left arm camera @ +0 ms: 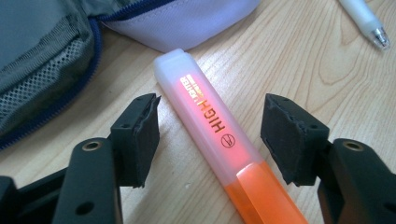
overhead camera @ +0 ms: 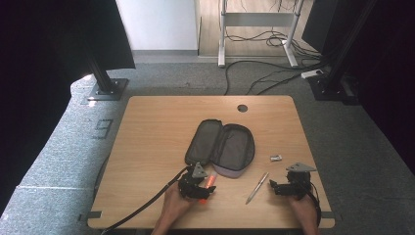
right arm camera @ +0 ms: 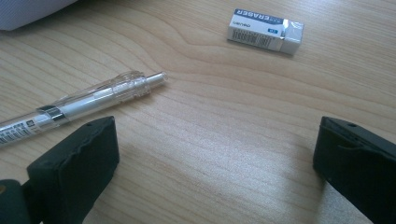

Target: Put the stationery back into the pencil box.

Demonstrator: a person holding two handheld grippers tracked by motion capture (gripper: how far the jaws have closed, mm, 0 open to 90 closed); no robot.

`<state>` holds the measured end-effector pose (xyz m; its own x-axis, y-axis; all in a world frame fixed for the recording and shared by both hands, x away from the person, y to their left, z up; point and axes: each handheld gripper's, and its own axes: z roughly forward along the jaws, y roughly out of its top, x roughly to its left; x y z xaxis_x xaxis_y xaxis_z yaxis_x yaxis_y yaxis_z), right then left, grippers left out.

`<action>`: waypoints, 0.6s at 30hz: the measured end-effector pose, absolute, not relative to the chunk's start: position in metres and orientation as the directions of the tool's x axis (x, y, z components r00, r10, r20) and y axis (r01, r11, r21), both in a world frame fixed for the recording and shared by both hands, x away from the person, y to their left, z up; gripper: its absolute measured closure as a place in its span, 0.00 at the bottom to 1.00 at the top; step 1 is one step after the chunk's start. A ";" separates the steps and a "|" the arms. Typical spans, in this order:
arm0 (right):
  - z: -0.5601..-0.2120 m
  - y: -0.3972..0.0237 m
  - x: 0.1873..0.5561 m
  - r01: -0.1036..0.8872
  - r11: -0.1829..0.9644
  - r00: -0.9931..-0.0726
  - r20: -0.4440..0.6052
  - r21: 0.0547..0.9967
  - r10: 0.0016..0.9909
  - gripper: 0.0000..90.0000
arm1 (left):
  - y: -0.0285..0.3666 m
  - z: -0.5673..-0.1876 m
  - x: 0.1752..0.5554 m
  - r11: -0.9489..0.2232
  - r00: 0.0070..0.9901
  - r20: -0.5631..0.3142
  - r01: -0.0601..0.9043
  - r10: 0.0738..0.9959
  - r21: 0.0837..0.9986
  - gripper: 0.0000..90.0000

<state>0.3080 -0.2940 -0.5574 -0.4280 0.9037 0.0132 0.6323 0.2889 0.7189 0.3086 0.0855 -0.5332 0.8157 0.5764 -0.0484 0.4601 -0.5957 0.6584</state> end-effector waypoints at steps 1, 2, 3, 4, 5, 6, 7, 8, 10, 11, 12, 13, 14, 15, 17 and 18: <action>-0.557 -0.294 0.308 0.633 0.290 -0.429 0.013 0.718 0.903 0.00 | 0.086 -0.534 0.308 -0.596 0.816 -0.049 0.460 0.576 0.658 0.42; -0.557 -0.294 0.308 0.632 0.289 -0.428 0.013 0.719 0.904 0.00 | 0.086 -0.536 0.307 -0.595 0.814 -0.049 0.462 0.579 0.657 0.43; -0.557 -0.294 0.308 0.632 0.289 -0.428 0.013 0.719 0.904 0.00 | 0.085 -0.539 0.306 -0.605 0.813 -0.033 0.460 0.582 0.650 0.45; -0.557 -0.294 0.308 0.632 0.289 -0.428 0.013 0.719 0.904 0.00 | 0.085 -0.539 0.306 -0.605 0.813 -0.033 0.460 0.582 0.650 0.46; -0.557 -0.294 0.308 0.632 0.289 -0.428 0.013 0.719 0.904 0.00 | 0.086 -0.540 0.305 -0.594 0.810 -0.035 0.458 0.585 0.662 0.47; -0.557 -0.294 0.308 0.632 0.289 -0.428 0.013 0.719 0.904 0.00 | 0.086 -0.540 0.305 -0.594 0.810 -0.035 0.458 0.585 0.662 0.48; -0.557 -0.294 0.308 0.632 0.289 -0.428 0.013 0.719 0.904 0.00 | 0.086 -0.540 0.305 -0.588 0.808 -0.039 0.460 0.589 0.665 0.49; -0.557 -0.294 0.308 0.632 0.289 -0.428 0.013 0.719 0.904 0.00 | 0.086 -0.540 0.305 -0.588 0.808 -0.039 0.460 0.589 0.665 0.50; -0.557 -0.294 0.308 0.632 0.289 -0.428 0.013 0.719 0.904 0.00 | 0.087 -0.541 0.303 -0.582 0.800 -0.024 0.456 0.599 0.673 0.54; -0.557 -0.294 0.308 0.633 0.290 -0.429 0.013 0.718 0.903 0.00 | 0.087 -0.541 0.302 -0.581 0.796 -0.017 0.455 0.605 0.675 0.56; -0.557 -0.294 0.308 0.633 0.290 -0.429 0.013 0.718 0.903 0.00 | 0.087 -0.541 0.302 -0.581 0.796 -0.017 0.455 0.605 0.675 0.57; -0.557 -0.294 0.308 0.633 0.290 -0.429 0.013 0.718 0.903 0.00 | 0.088 -0.541 0.300 -0.578 0.792 -0.011 0.454 0.610 0.678 0.58; -0.557 -0.294 0.308 0.633 0.290 -0.429 0.013 0.718 0.903 0.00 | 0.088 -0.541 0.300 -0.578 0.792 -0.011 0.454 0.610 0.678 0.59; -0.557 -0.294 0.308 0.633 0.290 -0.429 0.013 0.718 0.903 0.00 | 0.088 -0.541 0.299 -0.577 0.791 -0.010 0.455 0.612 0.678 0.59; -0.557 -0.294 0.308 0.633 0.290 -0.429 0.013 0.718 0.903 0.00 | 0.089 -0.541 0.298 -0.578 0.792 -0.009 0.453 0.611 0.678 0.62; -0.557 -0.294 0.308 0.633 0.290 -0.429 0.013 0.718 0.903 0.00 | 0.089 -0.541 0.298 -0.578 0.792 -0.009 0.453 0.611 0.678 0.64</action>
<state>0.3080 -0.2941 -0.5573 -0.4292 0.9031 0.0129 0.6326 0.2904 0.7180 0.2978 0.0889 -0.5411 0.7917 0.6108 -0.0086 0.4534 -0.5781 0.6783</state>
